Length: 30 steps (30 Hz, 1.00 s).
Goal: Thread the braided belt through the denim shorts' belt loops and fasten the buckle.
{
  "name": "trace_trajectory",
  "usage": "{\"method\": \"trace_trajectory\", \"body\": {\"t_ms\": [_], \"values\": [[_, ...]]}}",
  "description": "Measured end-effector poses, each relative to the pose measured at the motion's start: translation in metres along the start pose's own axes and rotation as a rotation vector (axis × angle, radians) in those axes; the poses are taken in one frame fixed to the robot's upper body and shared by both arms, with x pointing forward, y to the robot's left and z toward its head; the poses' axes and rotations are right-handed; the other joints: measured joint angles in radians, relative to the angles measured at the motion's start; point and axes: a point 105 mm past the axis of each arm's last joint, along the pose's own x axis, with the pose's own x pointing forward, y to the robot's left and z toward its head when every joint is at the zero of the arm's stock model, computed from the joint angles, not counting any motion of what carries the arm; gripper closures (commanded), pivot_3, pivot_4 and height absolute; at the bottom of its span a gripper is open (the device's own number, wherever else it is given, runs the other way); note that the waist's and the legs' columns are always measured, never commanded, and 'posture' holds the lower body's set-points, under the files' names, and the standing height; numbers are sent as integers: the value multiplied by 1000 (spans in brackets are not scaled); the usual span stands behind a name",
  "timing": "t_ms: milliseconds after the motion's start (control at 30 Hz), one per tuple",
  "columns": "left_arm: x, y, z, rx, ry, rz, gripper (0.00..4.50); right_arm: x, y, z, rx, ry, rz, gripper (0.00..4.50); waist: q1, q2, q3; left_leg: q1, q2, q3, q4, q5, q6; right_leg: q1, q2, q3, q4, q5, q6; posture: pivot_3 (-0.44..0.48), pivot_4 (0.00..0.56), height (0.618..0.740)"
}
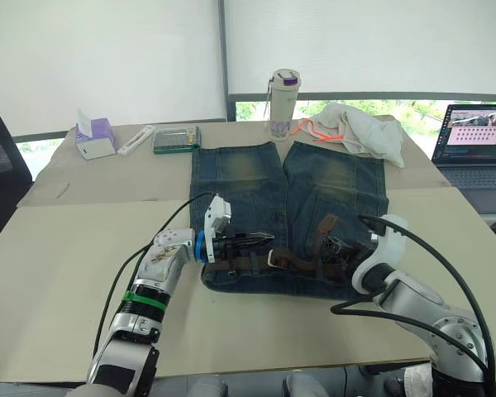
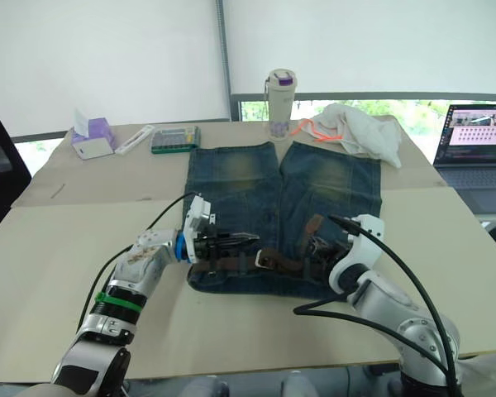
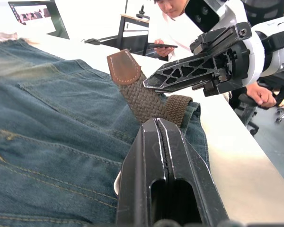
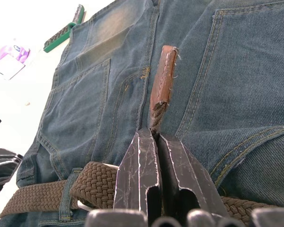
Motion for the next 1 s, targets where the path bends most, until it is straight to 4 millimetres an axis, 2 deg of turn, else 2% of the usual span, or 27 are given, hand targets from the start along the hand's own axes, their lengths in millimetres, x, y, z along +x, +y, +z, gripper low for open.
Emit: {"method": "trace_trajectory", "body": {"t_ms": [133, 400, 833, 1000], "values": [[14, -1, -18, 17, 92, -14, 4477, 1, 1, -1, -6, 2, 9, 4500, 2, 0, 0, 0, 0, 0, 0, 0, 0, 0, 0, 0, 0, 0, 0, 0, 150, 740], [24, 5, -31, 81, 172, -3, 4477, 1, 0, -1, -9, 1, 4, 4500, 0, 0, 0, 0, 0, 0, 0, 0, 0, 0, 0, 0, 0, 0, 0, 0, 150, 740], [24, 6, -43, 114, 244, -30, 4477, 1, 0, -1, -9, 2, 3, 4500, 1, 0, 0, 0, 0, 0, 0, 0, 0, 1, 0, 0, 0, 0, 0, 0, 150, 740], [26, 7, -46, 182, 275, -35, 4477, 1, 0, -1, -9, 2, 2, 4500, 2, 0, -2, 1, 0, 0, 0, 0, 0, 2, 0, 0, 0, 0, 0, 0, 150, 740]]}}
